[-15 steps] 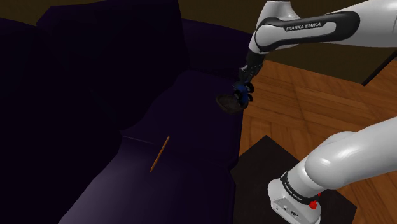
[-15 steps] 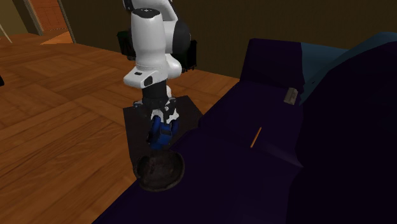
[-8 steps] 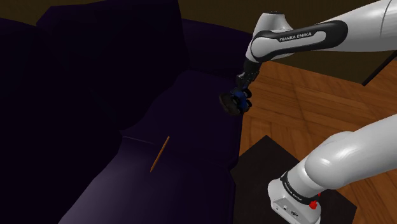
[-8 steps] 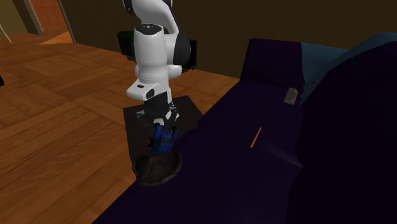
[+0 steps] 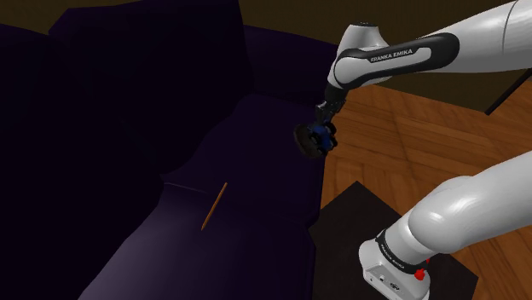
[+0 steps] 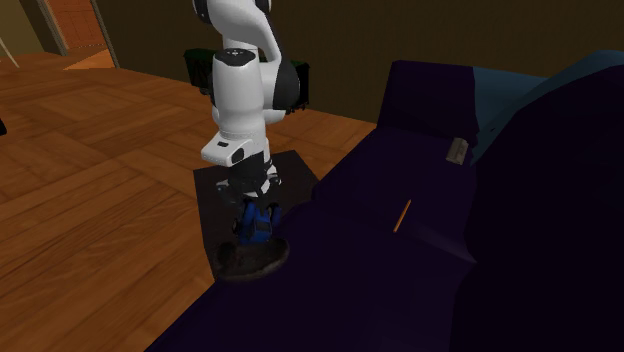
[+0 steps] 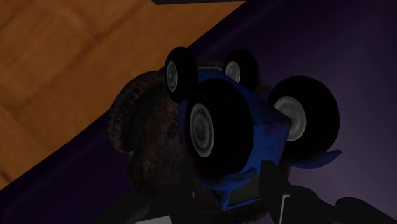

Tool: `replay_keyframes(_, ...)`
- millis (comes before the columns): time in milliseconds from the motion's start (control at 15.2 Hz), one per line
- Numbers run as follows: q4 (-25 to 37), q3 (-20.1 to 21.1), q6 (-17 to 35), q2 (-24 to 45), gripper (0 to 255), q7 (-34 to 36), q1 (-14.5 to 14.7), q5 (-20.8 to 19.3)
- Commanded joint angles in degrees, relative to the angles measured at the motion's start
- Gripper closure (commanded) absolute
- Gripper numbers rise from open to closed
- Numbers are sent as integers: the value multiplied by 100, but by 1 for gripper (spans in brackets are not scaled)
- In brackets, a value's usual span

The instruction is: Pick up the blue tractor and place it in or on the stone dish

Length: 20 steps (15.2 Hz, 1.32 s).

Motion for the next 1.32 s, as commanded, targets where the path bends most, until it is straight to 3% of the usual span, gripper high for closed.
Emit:
replay_keyframes(0, 0, 0, 2, -1, 255, 0, 0, 0)
replay_keyframes(66, 0, 0, 2, -1, 255, 0, 0, 0)
replay_keyframes(132, 0, 0, 1, -1, 0, 0, 0, 0)
replay_keyframes(462, 0, 0, 2, -2, 0, 0, 0, 0)
replay_keyframes(726, 466, 41, -772, -308, 0, 1, 17, 17)
replay_keyframes(1254, 465, 41, -771, -308, 0, 1, 16, 17)
